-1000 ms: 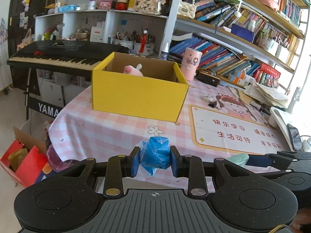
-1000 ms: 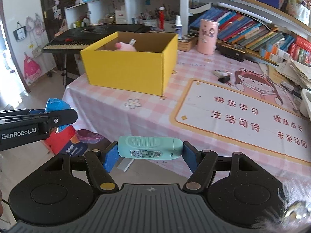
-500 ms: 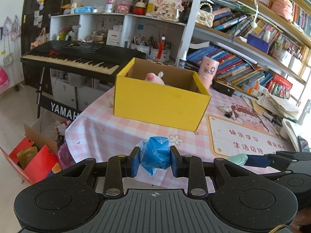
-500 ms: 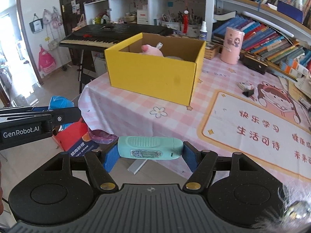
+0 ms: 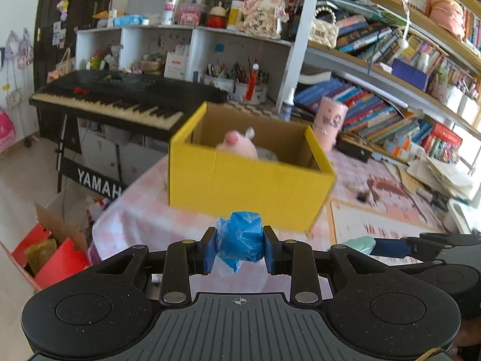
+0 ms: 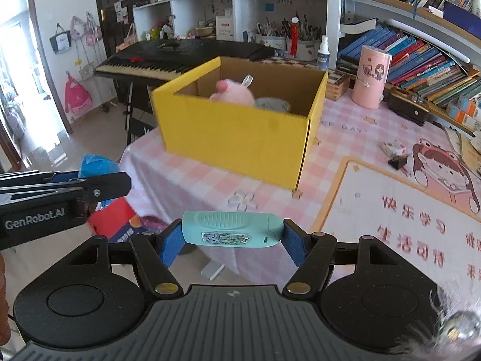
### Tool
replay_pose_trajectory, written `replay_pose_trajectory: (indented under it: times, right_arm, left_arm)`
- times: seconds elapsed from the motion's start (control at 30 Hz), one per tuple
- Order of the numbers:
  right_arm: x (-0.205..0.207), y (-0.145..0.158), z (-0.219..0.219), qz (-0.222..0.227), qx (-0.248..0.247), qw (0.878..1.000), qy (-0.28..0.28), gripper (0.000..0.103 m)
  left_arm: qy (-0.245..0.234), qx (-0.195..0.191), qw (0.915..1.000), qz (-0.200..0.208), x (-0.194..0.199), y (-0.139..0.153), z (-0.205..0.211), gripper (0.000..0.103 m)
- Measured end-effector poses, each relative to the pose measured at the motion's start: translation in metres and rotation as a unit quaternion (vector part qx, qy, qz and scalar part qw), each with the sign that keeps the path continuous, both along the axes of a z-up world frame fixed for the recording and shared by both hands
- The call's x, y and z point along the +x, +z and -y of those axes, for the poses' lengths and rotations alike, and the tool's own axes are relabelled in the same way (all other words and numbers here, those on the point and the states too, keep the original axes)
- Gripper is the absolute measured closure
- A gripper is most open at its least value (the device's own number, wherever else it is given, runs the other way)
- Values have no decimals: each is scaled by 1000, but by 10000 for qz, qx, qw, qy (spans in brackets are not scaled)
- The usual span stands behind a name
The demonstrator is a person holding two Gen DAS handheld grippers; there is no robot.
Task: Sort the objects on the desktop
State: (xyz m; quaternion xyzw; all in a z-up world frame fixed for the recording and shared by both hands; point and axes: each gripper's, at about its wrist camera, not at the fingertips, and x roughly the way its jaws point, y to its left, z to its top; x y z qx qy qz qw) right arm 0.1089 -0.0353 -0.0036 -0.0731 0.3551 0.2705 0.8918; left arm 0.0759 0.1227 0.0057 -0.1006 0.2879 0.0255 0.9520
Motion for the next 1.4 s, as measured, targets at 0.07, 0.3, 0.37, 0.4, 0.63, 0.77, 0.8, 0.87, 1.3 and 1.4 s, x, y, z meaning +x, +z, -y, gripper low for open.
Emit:
replay_pose_trajectory:
  times: [0.07, 0.3, 0.37, 0.4, 0.63, 0.77, 0.8, 0.87, 1.3, 1.4]
  right_arm:
    - [16, 6, -1, 96, 59, 9999, -7, 36]
    - [80, 30, -6, 638, 348, 9974, 29, 36]
    - [100, 36, -9, 765, 378, 9963, 67, 36]
    - [109, 38, -10, 829, 397, 9957, 84, 36]
    - [165, 38, -28, 1311, -4, 9906, 387, 36]
    - [193, 29, -38, 1505, -607, 9830, 856, 36]
    - [199, 26, -41, 1557, -769, 9799, 979, 36]
    - [208, 19, -46, 1602, -1097, 9726, 1280, 36]
    - [238, -20, -79, 1003, -2110, 9362, 2626, 36]
    - [243, -27, -82, 830, -2129, 9372, 2636, 36]
  left_arm:
    - [43, 75, 9999, 97, 16, 8, 0, 73]
    - [54, 280, 9991, 311, 83, 26, -2, 73]
    - [1, 267, 9993, 264, 101, 25, -2, 73]
    - [-22, 264, 9994, 223, 110, 24, -2, 73]
    - [-153, 345, 9992, -161, 164, 10, -1, 73]
    - [-272, 388, 9975, -516, 186, -2, 4, 73]
    - [-299, 409, 9970, -585, 190, -5, 6, 73]
    - [-325, 432, 9961, -701, 195, -9, 6, 73]
    - [-445, 526, 9894, -1277, 216, -33, 13, 72]
    - [-447, 601, 9891, -1267, 217, -36, 15, 72]
